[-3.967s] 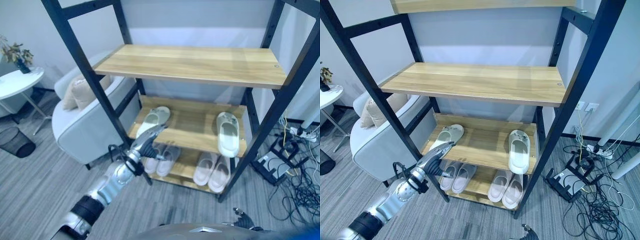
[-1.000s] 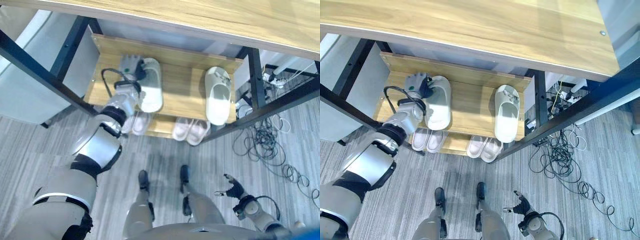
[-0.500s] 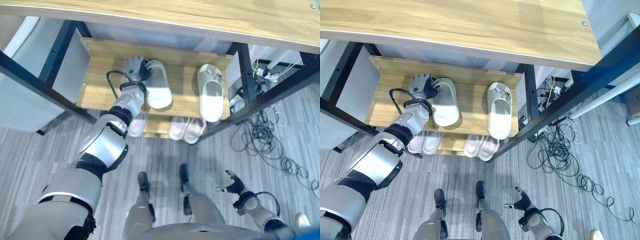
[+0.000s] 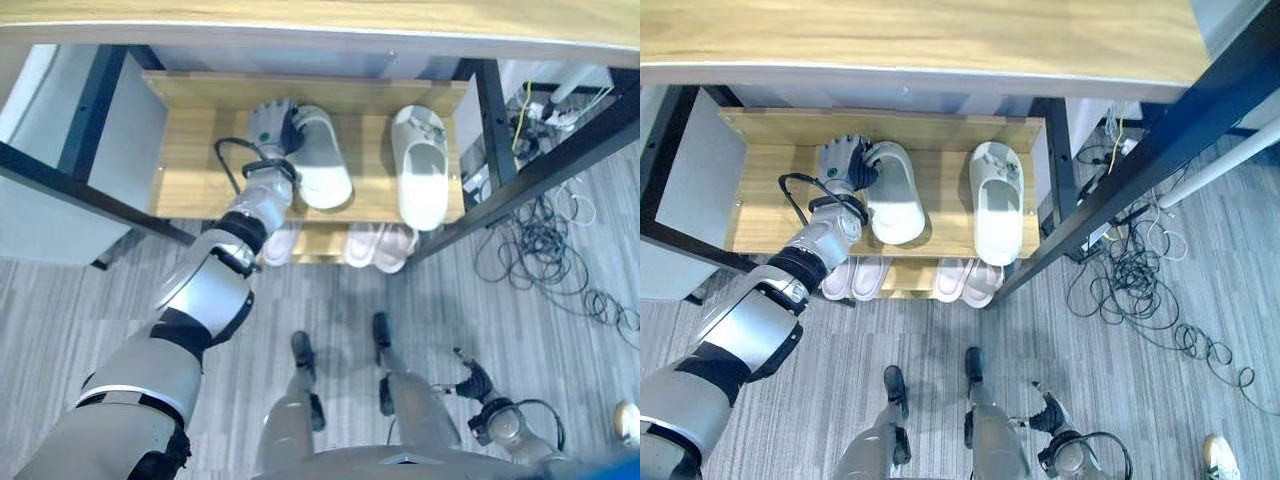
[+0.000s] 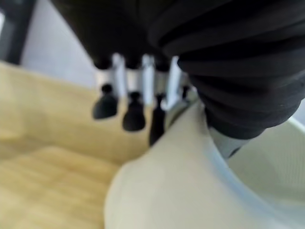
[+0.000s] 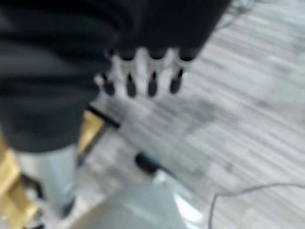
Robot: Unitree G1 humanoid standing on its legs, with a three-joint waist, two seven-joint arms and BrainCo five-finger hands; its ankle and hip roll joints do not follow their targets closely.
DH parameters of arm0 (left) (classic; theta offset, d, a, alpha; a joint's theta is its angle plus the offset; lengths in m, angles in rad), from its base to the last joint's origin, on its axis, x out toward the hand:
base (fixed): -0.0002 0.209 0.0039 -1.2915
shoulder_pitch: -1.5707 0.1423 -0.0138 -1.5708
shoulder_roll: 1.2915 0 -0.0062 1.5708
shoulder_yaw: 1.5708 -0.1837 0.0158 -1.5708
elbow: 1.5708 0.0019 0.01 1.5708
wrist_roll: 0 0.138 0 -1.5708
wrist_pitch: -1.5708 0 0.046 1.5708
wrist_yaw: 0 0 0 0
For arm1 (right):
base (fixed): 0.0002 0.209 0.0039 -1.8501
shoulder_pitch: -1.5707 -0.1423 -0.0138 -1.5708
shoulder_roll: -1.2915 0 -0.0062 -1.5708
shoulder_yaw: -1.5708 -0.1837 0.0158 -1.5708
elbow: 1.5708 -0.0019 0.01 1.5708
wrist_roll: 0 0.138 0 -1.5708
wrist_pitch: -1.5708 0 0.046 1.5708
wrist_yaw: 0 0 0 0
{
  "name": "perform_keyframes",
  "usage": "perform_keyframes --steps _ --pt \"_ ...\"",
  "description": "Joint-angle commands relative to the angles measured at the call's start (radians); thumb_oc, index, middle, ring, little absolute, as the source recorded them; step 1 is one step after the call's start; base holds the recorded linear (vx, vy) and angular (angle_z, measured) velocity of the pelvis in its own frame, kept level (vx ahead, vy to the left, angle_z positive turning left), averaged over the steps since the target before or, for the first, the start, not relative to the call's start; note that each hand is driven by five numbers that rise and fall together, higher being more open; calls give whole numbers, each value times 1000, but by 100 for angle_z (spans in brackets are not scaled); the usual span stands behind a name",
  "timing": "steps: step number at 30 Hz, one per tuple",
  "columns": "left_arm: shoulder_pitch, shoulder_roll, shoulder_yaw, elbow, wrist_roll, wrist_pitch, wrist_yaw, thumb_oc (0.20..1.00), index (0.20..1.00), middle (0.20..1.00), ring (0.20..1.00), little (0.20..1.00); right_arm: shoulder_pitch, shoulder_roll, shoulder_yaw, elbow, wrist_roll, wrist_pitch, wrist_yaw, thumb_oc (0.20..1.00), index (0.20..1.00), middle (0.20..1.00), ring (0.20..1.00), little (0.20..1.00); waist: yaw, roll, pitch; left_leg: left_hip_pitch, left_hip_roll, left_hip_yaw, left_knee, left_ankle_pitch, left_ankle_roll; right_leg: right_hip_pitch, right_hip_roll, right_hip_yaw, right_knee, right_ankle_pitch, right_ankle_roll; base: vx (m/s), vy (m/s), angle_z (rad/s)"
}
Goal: Arrange the slippers neatly on the shoe rack.
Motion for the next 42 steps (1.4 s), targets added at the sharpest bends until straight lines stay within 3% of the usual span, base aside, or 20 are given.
perform_keyframes --steps 1,13,23,32,36,42 --pt "-42 -54 6 23 45 -23 -13 200 200 200 200 200 -27 -49 -22 -65 -3 -23 -18 1000 1000 1000 1000 1000 -21 29 62 -20 37 -70 13 -28 -31 -13 -29 -4 72 -89 69 10 -7 -4" --pt "83 -162 28 -33 68 -16 20 200 200 200 200 200 -4 -43 -33 -111 -22 -22 -53 1000 1000 1000 1000 1000 -20 40 68 -20 29 -77 13 -33 -32 -10 -31 -11 73 -95 63 0 0 0" --pt "85 -177 11 -54 96 -9 27 200 200 200 200 200 -23 -41 -15 -76 -26 -22 -64 1000 1000 1000 1000 1000 -19 49 76 -13 26 -73 13 -33 -31 -10 -34 -11 84 -99 62 0 0 0" --pt "-17 -205 -44 86 144 24 57 200 200 200 200 200 -67 -44 41 -27 -32 -32 -74 1000 1000 1000 1000 1000 -36 34 82 -23 34 -64 13 -29 -34 -30 -31 -1 90 -93 63 7 -6 0" --pt "-59 -244 -53 93 128 18 66 200 200 200 200 200 -75 -41 56 -23 -25 -36 -77 1000 1000 1000 1000 1000 -46 26 82 -27 37 -60 13 -31 -33 -43 -30 5 98 -94 63 9 -8 -1" --pt "-96 -241 -52 104 115 22 69 200 200 200 200 200 -84 -39 63 -8 -22 -36 -78 1000 1000 1000 1000 1000 -52 28 82 -28 38 -53 13 -32 -32 -52 -27 12 102 -93 63 0 0 0"
